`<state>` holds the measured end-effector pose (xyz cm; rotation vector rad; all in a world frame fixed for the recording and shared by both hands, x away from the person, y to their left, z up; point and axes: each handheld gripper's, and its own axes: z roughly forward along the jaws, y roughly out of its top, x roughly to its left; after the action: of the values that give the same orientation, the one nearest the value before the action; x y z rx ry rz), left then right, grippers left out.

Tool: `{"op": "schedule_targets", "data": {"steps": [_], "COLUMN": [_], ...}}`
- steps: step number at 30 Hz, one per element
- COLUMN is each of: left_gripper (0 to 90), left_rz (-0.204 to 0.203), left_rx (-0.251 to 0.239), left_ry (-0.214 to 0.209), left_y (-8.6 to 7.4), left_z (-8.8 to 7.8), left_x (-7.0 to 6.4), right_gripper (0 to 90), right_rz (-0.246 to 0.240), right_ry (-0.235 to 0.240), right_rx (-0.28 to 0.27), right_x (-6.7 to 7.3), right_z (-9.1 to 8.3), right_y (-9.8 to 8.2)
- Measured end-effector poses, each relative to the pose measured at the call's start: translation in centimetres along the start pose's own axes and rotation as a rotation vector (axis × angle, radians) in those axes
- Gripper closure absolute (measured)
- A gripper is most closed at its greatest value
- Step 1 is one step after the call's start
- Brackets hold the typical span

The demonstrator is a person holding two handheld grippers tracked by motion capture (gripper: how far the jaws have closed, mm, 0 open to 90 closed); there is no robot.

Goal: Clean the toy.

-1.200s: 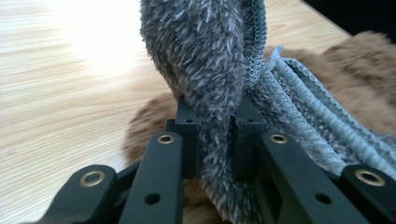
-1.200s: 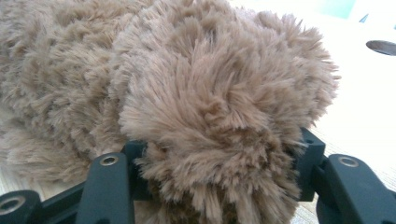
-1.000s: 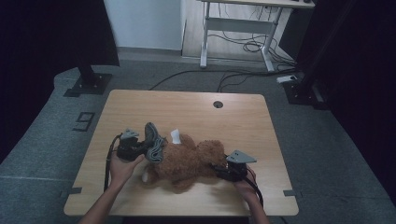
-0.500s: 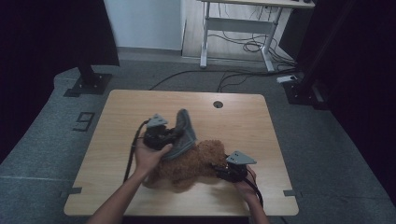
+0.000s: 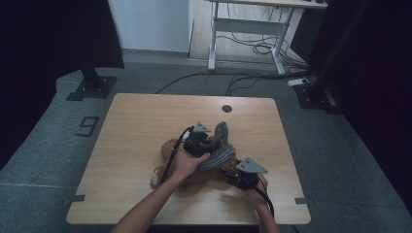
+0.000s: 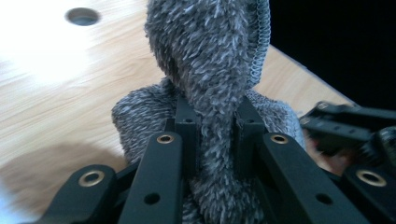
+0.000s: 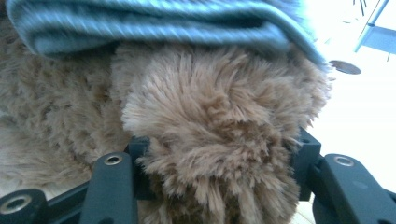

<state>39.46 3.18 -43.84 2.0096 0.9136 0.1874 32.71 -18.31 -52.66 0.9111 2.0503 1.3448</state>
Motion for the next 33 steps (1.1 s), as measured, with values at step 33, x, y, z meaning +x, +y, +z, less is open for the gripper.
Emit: {"op": "schedule_targets", "data": {"steps": [33], "left_gripper": [76.3], "left_rz": [-0.187], "left_rx": [-0.028], "left_ry": [0.255], "left_y": [-10.4], "left_z": [-10.7], "left_x": [12.0], "right_gripper": [43.8], "right_rz": [0.007], "right_ry": [-0.012], "right_rx": [-0.001], "right_x": [0.0], "right_z": [0.1], "right_y": [-0.2]}}
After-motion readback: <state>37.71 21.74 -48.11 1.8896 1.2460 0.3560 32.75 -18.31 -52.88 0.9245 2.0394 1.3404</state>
